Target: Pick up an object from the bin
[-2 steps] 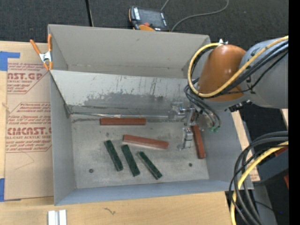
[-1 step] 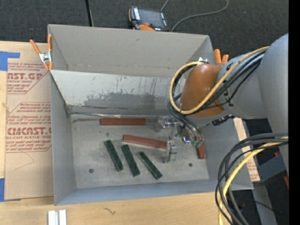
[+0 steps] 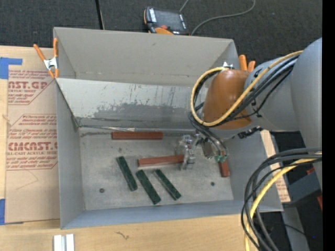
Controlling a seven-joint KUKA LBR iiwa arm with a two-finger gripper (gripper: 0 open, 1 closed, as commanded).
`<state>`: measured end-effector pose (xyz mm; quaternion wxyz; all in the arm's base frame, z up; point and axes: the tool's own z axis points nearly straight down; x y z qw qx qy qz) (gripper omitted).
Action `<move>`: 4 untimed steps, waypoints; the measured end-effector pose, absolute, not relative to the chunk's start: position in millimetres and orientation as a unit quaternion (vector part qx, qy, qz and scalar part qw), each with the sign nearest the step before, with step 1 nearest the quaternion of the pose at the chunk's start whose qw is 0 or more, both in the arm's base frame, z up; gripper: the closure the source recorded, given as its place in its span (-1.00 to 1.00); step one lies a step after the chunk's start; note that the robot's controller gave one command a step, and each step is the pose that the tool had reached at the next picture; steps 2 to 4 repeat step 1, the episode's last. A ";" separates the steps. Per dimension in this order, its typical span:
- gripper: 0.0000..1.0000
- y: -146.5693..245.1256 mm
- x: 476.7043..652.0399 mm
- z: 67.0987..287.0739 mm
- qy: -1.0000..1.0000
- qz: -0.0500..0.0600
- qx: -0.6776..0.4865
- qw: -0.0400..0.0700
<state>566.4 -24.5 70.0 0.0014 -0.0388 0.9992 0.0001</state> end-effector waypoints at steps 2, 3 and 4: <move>1.00 -21.7 554.8 248.6 0.998 -0.001 -0.060 0.005; 1.00 -21.7 554.8 248.6 0.998 -0.001 -0.060 0.005; 1.00 -21.7 554.8 248.6 0.998 -0.001 -0.060 0.005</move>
Offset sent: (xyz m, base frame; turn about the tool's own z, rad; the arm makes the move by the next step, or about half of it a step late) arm -0.0133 0.0022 0.1739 -0.0426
